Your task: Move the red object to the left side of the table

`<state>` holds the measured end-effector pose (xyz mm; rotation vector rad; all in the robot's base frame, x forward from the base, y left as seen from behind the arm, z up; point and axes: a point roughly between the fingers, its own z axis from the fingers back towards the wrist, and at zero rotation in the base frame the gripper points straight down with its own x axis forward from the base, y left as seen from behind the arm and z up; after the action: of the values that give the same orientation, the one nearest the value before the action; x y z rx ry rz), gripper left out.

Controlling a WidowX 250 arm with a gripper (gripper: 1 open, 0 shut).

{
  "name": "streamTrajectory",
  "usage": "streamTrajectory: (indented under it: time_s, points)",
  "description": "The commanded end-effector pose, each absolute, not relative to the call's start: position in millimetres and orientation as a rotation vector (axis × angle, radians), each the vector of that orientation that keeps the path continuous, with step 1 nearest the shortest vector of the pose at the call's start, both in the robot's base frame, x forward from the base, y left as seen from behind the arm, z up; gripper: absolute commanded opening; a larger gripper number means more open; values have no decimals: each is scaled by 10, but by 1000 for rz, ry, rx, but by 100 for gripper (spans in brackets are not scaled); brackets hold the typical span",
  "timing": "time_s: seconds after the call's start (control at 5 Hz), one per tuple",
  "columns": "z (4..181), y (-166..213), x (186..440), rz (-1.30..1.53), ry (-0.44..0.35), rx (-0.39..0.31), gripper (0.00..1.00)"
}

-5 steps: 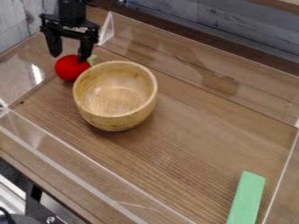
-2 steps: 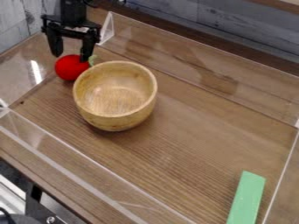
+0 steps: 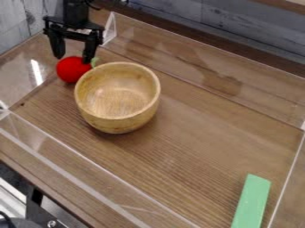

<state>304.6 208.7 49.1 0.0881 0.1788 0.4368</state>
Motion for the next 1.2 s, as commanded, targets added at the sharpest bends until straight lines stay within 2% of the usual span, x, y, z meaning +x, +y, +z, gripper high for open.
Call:
streamTrajectory:
  time_s: [0.0, 0.4, 1.0]
  points:
    - [800, 2029, 3211, 439, 96, 77, 100]
    - [1050, 1774, 3402, 408, 61, 8, 100]
    - [1222, 1512, 3550, 356, 53, -19, 100]
